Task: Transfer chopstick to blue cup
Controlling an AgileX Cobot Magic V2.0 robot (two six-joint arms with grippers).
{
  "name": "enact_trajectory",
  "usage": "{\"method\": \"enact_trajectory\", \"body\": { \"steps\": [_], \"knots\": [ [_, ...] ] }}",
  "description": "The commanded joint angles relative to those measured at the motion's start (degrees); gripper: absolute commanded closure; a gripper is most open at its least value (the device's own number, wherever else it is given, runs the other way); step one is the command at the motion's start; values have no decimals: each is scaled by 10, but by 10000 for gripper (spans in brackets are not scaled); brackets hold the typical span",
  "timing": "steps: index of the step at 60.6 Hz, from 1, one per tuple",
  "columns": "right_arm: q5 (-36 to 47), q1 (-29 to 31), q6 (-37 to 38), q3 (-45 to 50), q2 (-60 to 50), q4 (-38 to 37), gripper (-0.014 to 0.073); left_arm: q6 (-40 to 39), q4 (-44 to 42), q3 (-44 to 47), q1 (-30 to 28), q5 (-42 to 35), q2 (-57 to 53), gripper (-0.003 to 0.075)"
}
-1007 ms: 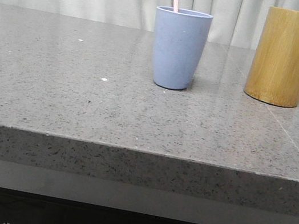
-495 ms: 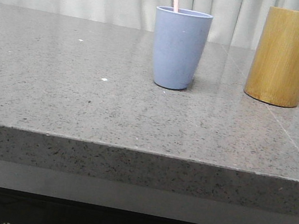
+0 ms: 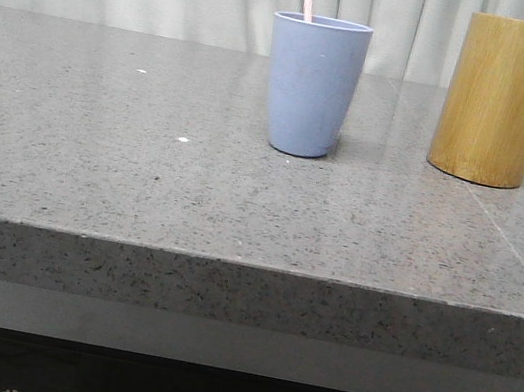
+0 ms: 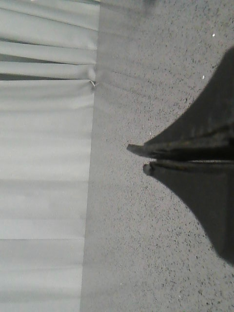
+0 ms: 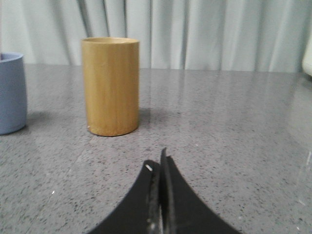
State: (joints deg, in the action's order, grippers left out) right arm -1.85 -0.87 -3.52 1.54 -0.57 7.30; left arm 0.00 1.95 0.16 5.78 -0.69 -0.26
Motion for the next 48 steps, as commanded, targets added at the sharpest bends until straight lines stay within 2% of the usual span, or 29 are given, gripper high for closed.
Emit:
{"method": "enact_trajectory", "body": {
  "steps": [1, 21, 34, 48],
  "knots": [
    [61, 13, 57, -2, -13, -42, 661, -6, 1, 7, -2, -44, -12, 739],
    [72, 13, 60, -2, -13, -47, 661, -6, 1, 7, -2, -44, -12, 739],
    [72, 13, 112, -2, -13, -59, 661, -6, 1, 7, -2, -44, -12, 739],
    [72, 13, 112, -2, -13, -65, 661, -6, 1, 7, -2, -44, -12, 739]
  ]
}}
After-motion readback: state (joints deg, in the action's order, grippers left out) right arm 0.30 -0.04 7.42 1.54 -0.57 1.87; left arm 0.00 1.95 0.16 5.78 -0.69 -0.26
